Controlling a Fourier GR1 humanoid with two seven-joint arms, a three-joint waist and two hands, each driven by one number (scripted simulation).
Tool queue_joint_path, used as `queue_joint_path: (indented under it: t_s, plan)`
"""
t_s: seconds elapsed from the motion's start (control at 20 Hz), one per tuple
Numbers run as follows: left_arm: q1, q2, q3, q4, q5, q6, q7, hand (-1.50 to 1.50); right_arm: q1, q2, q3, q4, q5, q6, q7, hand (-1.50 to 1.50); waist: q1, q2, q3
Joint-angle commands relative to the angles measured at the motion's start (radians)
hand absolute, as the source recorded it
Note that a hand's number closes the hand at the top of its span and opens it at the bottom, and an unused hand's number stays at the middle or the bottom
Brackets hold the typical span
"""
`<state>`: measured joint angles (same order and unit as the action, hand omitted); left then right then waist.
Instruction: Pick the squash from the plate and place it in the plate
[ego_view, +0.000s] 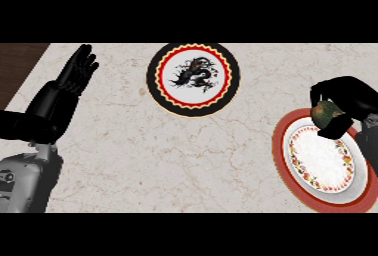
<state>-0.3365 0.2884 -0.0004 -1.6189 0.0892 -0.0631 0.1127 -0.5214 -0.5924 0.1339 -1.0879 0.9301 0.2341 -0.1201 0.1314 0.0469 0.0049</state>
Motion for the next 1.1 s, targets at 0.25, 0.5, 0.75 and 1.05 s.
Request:
queue_joint_path:
  t_s: [0.25, 0.5, 0.75, 1.05]
  plan:
    - [-0.035, -0.021, -0.027, 0.018, -0.008, -0.003, 0.008, 0.0, -0.279, -0.054, -0.069, 0.255, -0.056, -0.055, -0.328, 1.5, 0.036, 0.014, 0.003]
    - [-0.053, -0.003, -0.012, 0.041, -0.002, -0.022, -0.007, 0.0, -0.399, -0.027, -0.135, 0.355, -0.165, -0.023, -0.533, 1.5, 0.018, 0.009, 0.001]
    - [-0.034, -0.006, 0.005, 0.054, -0.001, -0.011, -0.02, 0.0, -0.48, 0.008, -0.202, 0.468, -0.293, 0.098, -0.738, 1.5, -0.009, -0.003, -0.001]
    - [-0.059, -0.024, -0.025, 0.042, -0.048, 0.024, 0.016, 0.0, -0.66, 0.097, -0.188, 0.621, -0.291, 0.155, -0.746, 1.5, -0.024, -0.011, -0.003]
